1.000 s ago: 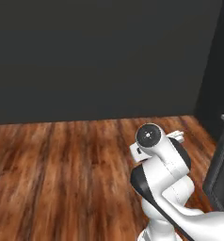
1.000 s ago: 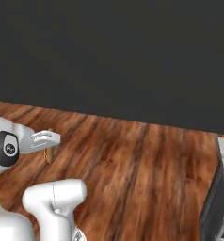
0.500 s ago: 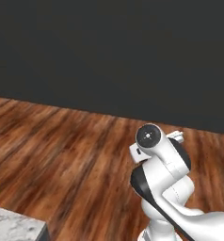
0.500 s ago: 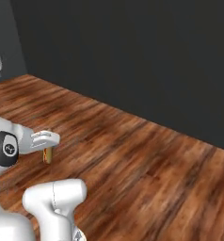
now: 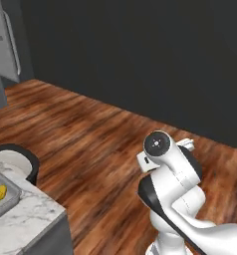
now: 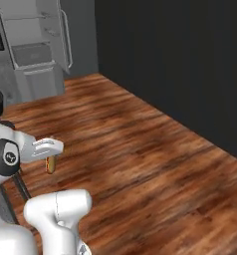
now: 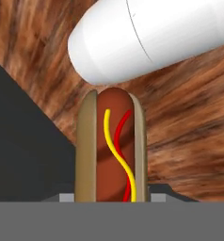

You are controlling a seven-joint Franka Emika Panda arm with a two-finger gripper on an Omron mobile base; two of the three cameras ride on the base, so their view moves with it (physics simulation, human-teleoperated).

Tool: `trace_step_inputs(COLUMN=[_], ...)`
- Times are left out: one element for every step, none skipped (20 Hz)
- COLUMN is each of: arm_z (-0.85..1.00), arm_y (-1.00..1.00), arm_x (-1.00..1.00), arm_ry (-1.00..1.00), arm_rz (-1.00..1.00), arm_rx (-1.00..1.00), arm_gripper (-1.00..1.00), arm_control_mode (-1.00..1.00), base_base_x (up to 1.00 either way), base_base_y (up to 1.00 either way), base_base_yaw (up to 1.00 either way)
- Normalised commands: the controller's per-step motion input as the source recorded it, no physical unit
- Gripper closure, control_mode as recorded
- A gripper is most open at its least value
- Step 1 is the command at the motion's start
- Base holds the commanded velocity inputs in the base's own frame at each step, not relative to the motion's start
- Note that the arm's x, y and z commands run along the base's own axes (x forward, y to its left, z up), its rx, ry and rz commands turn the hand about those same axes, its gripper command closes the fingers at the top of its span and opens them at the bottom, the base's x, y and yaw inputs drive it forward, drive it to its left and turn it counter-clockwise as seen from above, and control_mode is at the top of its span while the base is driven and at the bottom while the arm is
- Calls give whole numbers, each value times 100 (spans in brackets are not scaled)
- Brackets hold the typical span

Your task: Place the cold items (lemon and lime) from the fridge in one tupperware on the dining counter. Place the warm items (hot dog and kebab skewer) in the stove area in another tupperware.

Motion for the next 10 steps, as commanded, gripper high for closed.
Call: trace_step_inputs(arm_z=[0, 0, 0, 0, 0, 0, 0, 0, 0, 0], arm_y=[0, 0, 0, 0, 0, 0, 0, 0, 0, 0], arm_x=[0, 0, 0, 0, 0, 0, 0, 0, 0, 0], arm_ry=[0, 0, 0, 0, 0, 0, 0, 0, 0, 0], arm_rz=[0, 0, 0, 0, 0, 0, 0, 0, 0, 0], arm_rx=[0, 0, 0, 0, 0, 0, 0, 0, 0, 0], arm_gripper=[100, 100, 100, 100, 100, 100, 100, 100, 100, 100], arm_control_mode=[100, 100, 100, 100, 100, 100, 100, 100, 100, 100], base_base_x=[45, 53, 61, 66, 76, 82, 86, 91, 95, 96], base_base_y=[0, 0, -9, -31, -55, -66, -71, -71, -68, -64], base_base_yaw=[64, 61, 56, 53, 48, 45, 44, 44, 44, 44])
